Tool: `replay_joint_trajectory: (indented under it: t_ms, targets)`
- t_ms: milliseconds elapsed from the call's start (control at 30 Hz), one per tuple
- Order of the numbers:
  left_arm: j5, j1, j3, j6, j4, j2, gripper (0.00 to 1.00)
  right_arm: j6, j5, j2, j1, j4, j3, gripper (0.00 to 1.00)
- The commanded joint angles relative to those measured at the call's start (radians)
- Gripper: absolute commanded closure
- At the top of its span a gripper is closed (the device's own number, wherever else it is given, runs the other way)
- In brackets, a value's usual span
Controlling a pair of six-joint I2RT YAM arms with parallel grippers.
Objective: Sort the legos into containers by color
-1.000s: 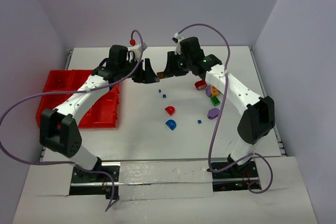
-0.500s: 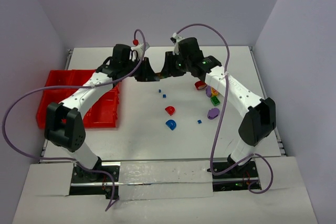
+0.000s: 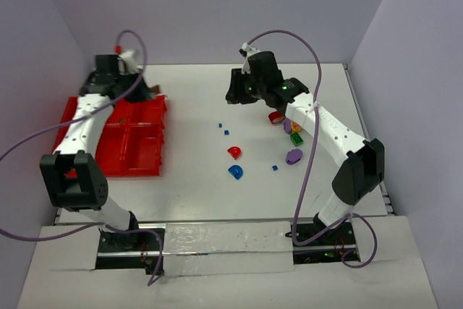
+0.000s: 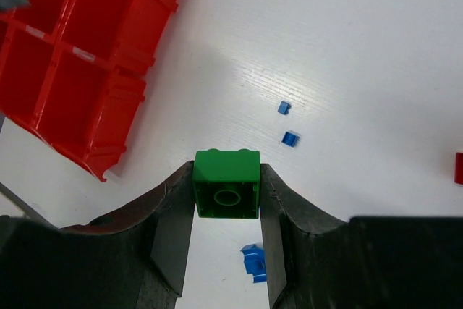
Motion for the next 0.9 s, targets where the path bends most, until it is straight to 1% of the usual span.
replay_joint_trajectory:
  t_ms: [0,100,200,300,533,600,667,700,767,800,833,867]
  targets:
    - [-0.131,0.199,0.108,0.211,-0.175,0.028,0.98,-0.037,0.004,-0.037,0.006,0.036,-0.014,1.00]
    - [-0.212,0.252,0.124,0.252,-0.170,0.061,0.94,-0.049,0.001,-0.032,0.006,0.052,-0.027,1.00]
    - [-0.290,0.258,0.122,0.266,-0.144,0.111,0.93,-0.054,-0.033,-0.017,0.003,0.053,-0.022,1.00]
    - [-0.299,0.258,0.113,0.255,-0.115,0.146,0.89,-0.051,-0.068,-0.003,0.000,0.052,-0.013,1.00]
    - [-0.330,0.258,0.135,0.240,-0.072,0.235,0.76,-0.017,-0.134,0.019,-0.018,0.058,0.004,1.00]
    - [-0.323,0.258,0.146,0.241,-0.068,0.247,0.70,-0.002,-0.164,0.023,-0.027,0.062,0.004,1.00]
    - [-0.298,0.258,0.164,0.244,-0.068,0.255,0.57,0.033,-0.197,0.030,-0.040,0.080,0.001,1.00]
    - [-0.270,0.258,0.179,0.249,-0.072,0.255,0.52,0.050,-0.216,0.032,-0.047,0.090,-0.002,1.00]
    - [-0.223,0.258,0.191,0.255,-0.069,0.237,0.47,0.101,-0.263,0.042,-0.065,0.109,-0.007,1.00]
    - [-0.199,0.258,0.191,0.256,-0.069,0.236,0.46,0.102,-0.264,0.042,-0.066,0.109,-0.007,1.00]
    - [-0.166,0.258,0.189,0.260,-0.063,0.203,0.45,0.157,-0.284,0.053,-0.080,0.119,-0.009,1.00]
    - [-0.077,0.258,0.171,0.263,-0.039,0.176,0.44,0.218,-0.309,0.068,-0.097,0.123,-0.004,1.00]
